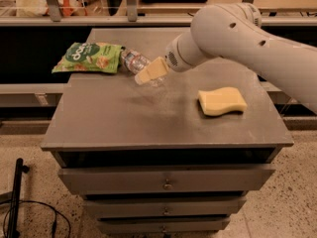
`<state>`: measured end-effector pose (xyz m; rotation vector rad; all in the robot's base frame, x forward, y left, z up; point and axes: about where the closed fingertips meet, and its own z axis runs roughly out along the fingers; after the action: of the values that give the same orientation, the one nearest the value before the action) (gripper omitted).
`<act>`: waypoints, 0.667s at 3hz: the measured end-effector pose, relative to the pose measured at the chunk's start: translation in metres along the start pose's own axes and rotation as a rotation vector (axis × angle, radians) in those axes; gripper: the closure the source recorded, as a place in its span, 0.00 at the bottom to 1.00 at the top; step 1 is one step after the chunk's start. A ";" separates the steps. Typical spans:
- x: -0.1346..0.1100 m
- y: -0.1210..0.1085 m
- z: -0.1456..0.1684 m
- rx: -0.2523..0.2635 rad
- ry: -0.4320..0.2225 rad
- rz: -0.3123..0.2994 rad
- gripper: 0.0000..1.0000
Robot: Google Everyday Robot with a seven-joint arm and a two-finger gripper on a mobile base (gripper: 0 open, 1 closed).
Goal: Move water bottle near green rice chip bag
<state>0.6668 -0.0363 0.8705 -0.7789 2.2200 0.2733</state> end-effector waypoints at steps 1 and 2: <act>0.002 -0.023 -0.008 -0.006 -0.008 0.018 0.00; 0.004 -0.049 -0.022 -0.061 -0.043 0.030 0.00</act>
Offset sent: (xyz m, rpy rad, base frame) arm 0.0203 -0.0973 0.0379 0.1532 -0.0308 0.1227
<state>0.6812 -0.0858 0.8847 -0.7660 2.1934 0.3701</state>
